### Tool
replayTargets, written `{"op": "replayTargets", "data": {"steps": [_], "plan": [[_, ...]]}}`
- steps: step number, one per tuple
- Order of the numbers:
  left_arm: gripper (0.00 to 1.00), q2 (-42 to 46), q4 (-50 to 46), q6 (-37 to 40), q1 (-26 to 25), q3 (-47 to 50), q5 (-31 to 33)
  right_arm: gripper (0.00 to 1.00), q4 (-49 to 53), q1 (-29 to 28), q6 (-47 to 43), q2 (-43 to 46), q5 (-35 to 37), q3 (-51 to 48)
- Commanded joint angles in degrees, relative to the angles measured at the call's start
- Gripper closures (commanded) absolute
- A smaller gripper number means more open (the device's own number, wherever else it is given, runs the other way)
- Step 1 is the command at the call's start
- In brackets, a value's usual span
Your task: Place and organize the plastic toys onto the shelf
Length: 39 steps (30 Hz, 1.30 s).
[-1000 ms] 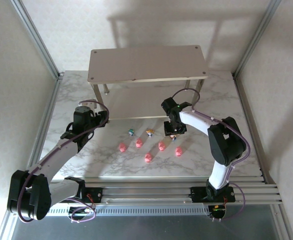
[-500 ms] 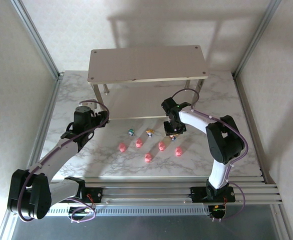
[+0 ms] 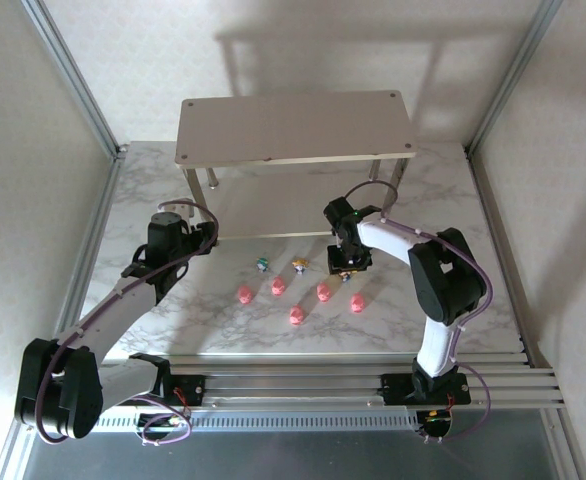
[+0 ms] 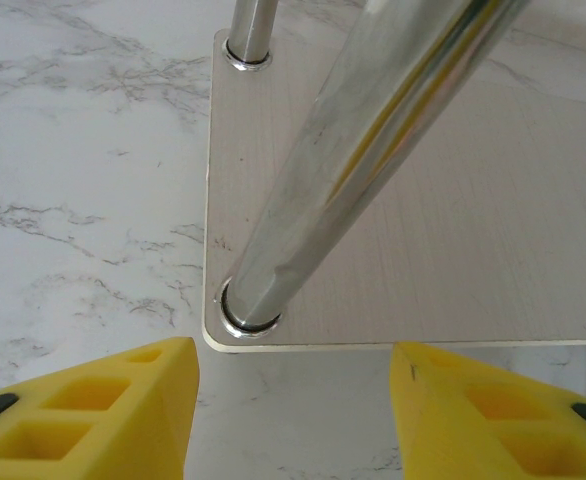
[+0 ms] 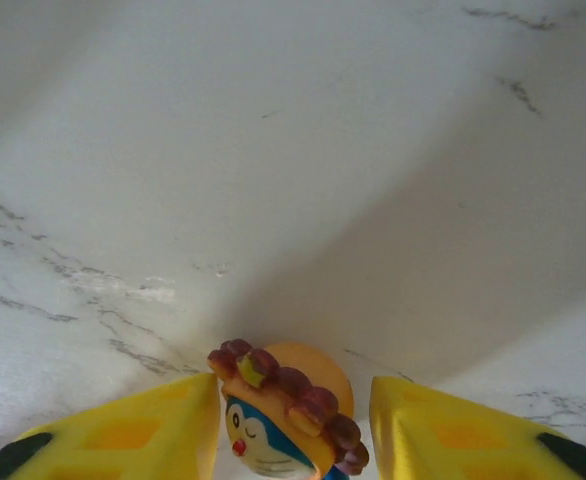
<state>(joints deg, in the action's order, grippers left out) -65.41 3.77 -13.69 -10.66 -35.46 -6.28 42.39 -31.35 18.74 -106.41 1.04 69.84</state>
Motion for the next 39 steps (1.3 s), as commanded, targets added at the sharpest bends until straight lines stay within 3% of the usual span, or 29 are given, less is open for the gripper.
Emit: {"op": "replayTargets", "data": {"steps": [1,13,22,29,34,39], "plan": [[0.47,0.37,-0.61,0.33,0.47,-0.84,-0.28,0.55,-0.03,0.50,0.20,-0.32,-1.39,-0.59],[0.47,0.22,-0.55,0.33,0.49,-0.75,-0.13,0.81,-1.26,0.77,-0.37,0.56,-1.44,-1.38],[0.47,0.45,-0.83,0.28,0.46,-1.17,-0.06,0.85,-12.74,0.50,-1.86,12.48,1.98,-9.55],[0.47,0.63,-0.97,0.25,0.53,-1.45,-0.23,0.85,-21.98,-0.34,-3.49,23.39,9.38,-14.94],[0.48,0.26,-0.46,0.07,0.46,-1.62,-0.75,0.85,-33.78,-1.93,-6.21,29.39,14.46,-19.88],[0.48,0.07,-0.43,-0.02,0.46,-2.06,-0.84,0.84,-48.07,-2.49,-8.24,29.39,17.56,-23.42]]}}
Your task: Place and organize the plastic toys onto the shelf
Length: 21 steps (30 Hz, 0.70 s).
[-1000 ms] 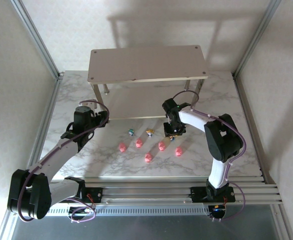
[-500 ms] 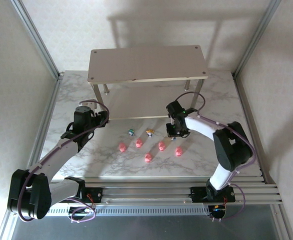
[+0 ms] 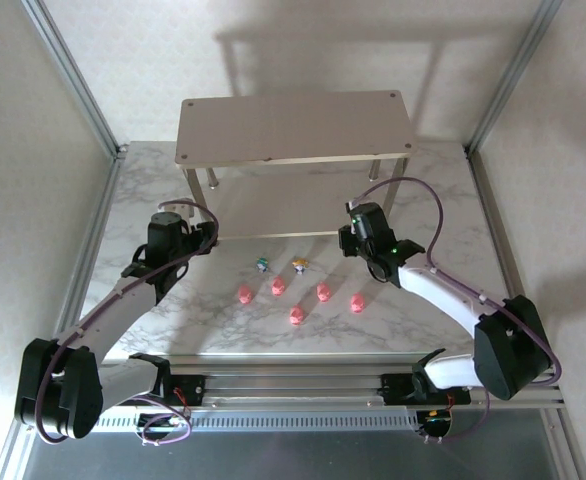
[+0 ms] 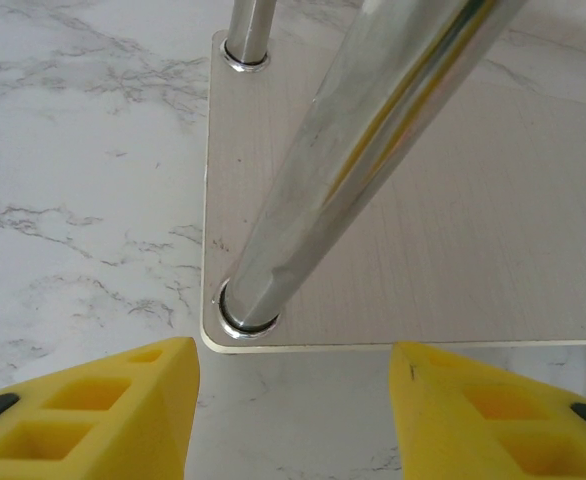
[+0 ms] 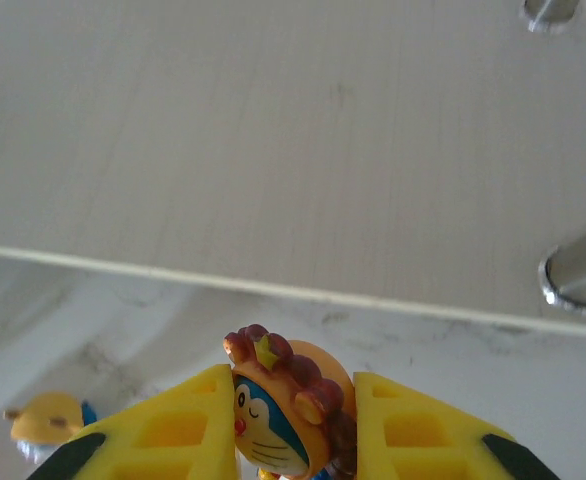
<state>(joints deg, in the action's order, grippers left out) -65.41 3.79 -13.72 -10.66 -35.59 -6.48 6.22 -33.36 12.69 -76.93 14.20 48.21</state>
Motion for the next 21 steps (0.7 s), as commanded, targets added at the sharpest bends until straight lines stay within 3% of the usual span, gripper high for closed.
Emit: {"op": "replayTargets", "data": {"steps": [1,11,21], "plan": [[0.48,0.19,-0.45,0.00,0.50,-1.94,-0.49,0.84,-14.60,-0.50,-2.31,-0.84,5.16,-2.27],[0.48,-0.32,-0.28,0.27,0.46,-1.87,0.20,0.81,-41.61,-1.13,-3.86,-14.48,10.76,-6.28],[0.48,-1.03,-0.37,0.62,0.46,-1.86,0.86,0.80,-50.80,-2.06,-2.74,-21.31,13.12,-7.25]]}}
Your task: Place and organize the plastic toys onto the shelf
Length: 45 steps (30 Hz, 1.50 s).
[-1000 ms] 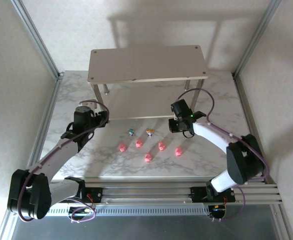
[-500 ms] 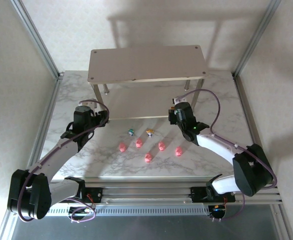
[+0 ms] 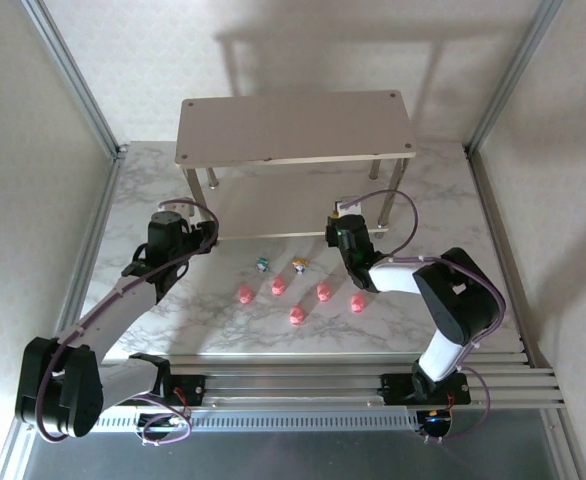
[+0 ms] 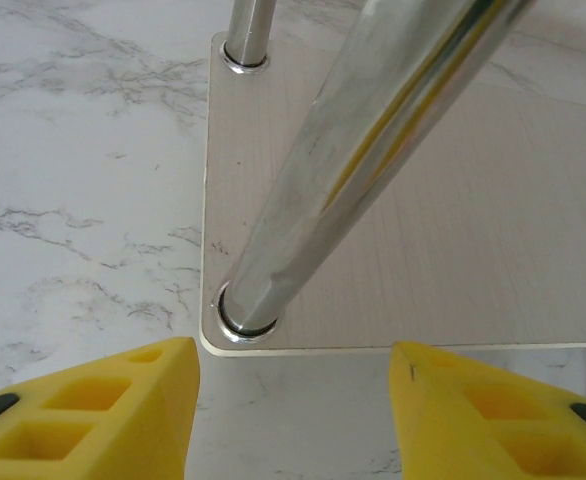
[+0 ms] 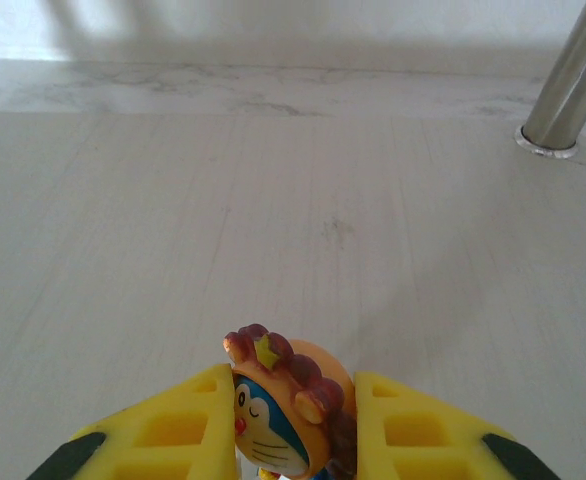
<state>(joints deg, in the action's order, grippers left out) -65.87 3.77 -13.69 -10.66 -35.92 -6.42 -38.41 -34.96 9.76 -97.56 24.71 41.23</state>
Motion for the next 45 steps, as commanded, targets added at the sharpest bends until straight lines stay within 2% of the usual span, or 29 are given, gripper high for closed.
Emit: {"op": "replayTargets", "data": {"steps": [1,24,45], "plan": [[0.48,-0.71,-0.35,0.60,0.46,-1.45,0.79,0.80,-6.11,-0.46,0.08,-1.00,2.62,-0.06],[0.47,-0.67,-0.53,0.77,0.50,-1.30,0.96,0.79,-0.69,-0.46,0.25,-2.99,1.19,1.91],[0.47,-0.09,-0.69,0.86,0.46,-1.26,0.97,0.53,0.91,-0.46,0.26,-1.85,1.11,1.04]]}}
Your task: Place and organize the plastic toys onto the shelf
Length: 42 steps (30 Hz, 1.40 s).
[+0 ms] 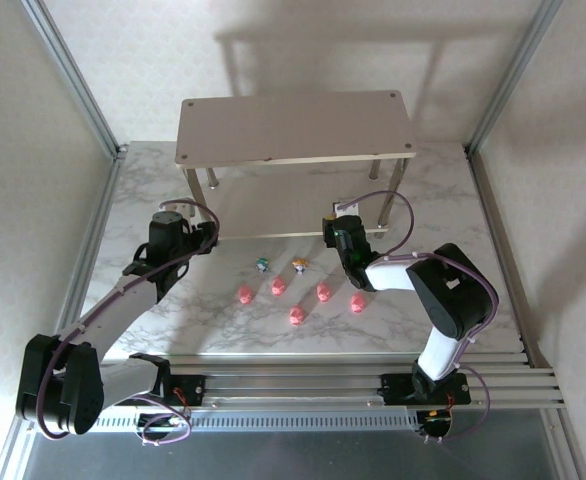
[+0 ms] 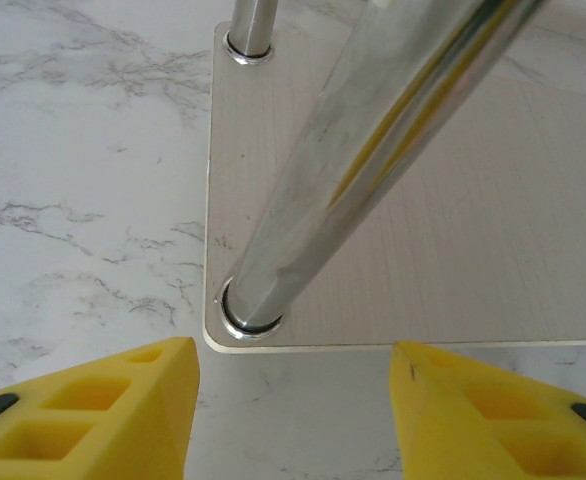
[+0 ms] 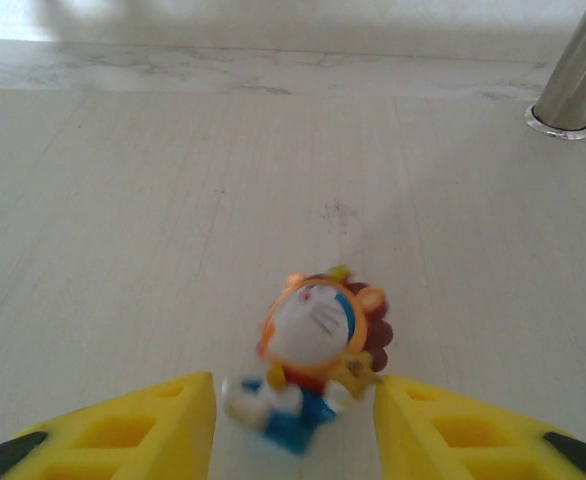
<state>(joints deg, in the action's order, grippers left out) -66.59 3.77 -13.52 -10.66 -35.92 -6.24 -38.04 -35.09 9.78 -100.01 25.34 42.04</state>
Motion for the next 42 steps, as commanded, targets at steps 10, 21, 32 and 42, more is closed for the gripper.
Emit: {"op": "replayTargets", "data": {"steps": [10,21,32,42], "plan": [[0.47,0.97,-1.01,0.66,0.48,-1.51,0.77,0.41,1.71,-0.33,0.59,2.06,0.56,0.06],[0.47,1.44,-1.06,0.69,0.56,-1.71,0.70,0.22,21.92,0.11,4.60,17.08,-5.78,8.37],[0.47,2.51,-1.07,0.58,0.55,-1.34,0.35,0.25,47.80,0.36,6.50,16.59,-6.23,19.28],[0.47,1.79,-0.96,0.69,0.55,-1.20,0.11,0.47,54.02,1.76,20.68,11.69,-4.28,19.64]]}}
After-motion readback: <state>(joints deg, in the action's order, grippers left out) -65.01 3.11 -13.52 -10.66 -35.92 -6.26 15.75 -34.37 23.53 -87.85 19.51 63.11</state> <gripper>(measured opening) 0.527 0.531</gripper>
